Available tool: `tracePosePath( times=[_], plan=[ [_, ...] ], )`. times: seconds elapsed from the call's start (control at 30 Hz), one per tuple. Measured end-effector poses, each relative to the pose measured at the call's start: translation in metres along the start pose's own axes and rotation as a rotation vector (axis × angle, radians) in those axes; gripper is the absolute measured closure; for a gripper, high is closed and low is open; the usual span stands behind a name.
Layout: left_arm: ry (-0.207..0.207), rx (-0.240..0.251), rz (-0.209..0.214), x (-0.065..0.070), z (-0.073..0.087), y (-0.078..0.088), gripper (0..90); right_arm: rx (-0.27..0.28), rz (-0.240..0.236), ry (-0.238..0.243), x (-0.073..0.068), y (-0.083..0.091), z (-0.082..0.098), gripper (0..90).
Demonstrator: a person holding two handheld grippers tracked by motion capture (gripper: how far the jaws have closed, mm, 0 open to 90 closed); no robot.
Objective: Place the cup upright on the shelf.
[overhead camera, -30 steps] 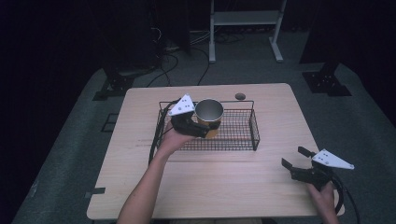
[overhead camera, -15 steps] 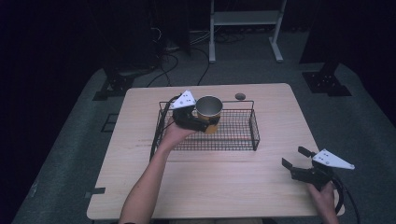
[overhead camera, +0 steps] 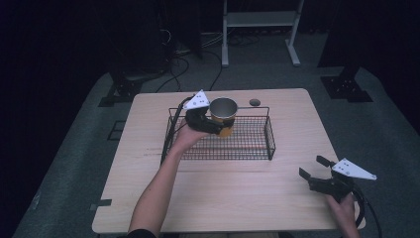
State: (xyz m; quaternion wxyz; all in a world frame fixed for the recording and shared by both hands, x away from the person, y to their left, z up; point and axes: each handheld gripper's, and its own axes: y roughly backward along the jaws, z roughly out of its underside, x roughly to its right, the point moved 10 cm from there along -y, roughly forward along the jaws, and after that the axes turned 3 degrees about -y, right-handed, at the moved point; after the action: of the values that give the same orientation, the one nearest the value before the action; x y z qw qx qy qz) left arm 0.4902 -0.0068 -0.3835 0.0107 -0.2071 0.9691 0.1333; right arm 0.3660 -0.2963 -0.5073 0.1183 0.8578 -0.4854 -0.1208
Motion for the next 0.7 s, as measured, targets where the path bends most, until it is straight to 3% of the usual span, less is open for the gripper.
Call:
tracePosePath(
  times=[0.2,0.5,0.7],
  plan=[
    [0.0,-0.023,0.016,-0.007,0.005,-0.005,13.9,0.001,-0.001,0.002,0.0,0.0,0.0,12.8],
    [0.028,0.002,0.041,-0.015,0.01,-0.012,13.8,0.002,-0.002,0.003,0.0,0.0,0.0,12.8],
    [0.019,-0.018,0.068,-0.016,0.021,-0.019,13.8,0.0,-0.003,0.004,-0.001,0.0,0.0,12.8]
  ],
)
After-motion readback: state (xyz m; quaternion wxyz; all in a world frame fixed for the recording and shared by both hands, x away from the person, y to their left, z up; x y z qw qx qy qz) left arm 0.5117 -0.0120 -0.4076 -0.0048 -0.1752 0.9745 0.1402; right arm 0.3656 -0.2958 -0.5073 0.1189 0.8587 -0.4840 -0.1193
